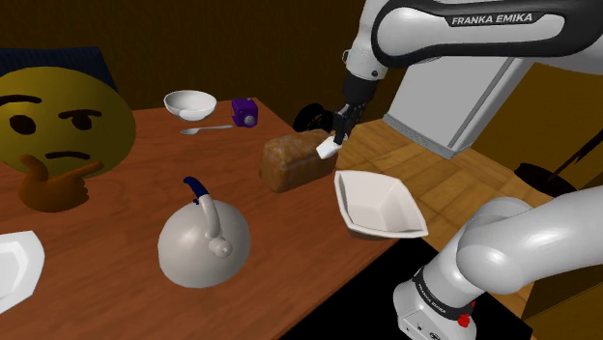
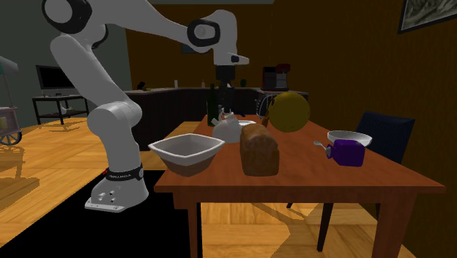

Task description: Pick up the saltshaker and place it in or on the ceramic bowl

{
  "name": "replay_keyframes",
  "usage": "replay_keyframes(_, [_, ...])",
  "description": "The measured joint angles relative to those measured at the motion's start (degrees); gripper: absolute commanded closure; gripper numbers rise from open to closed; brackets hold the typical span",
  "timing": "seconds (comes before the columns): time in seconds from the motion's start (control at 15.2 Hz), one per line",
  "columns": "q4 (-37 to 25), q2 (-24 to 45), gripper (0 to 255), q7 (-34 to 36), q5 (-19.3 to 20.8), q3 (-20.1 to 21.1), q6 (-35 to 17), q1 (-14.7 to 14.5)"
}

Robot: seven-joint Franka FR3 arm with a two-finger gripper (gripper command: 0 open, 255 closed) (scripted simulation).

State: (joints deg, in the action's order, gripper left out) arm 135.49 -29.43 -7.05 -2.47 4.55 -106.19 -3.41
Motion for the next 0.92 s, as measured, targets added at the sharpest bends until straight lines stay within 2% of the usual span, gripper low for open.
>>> replay_keyframes(0.4, [-3.3, -1.0, 255, -0.2, 0.1, -0.3, 4.4, 0.1])
replay_keyframes(0.92, [4.0, -18.4, 255, -2.7, 1.1, -2.8, 14.4, 0.5])
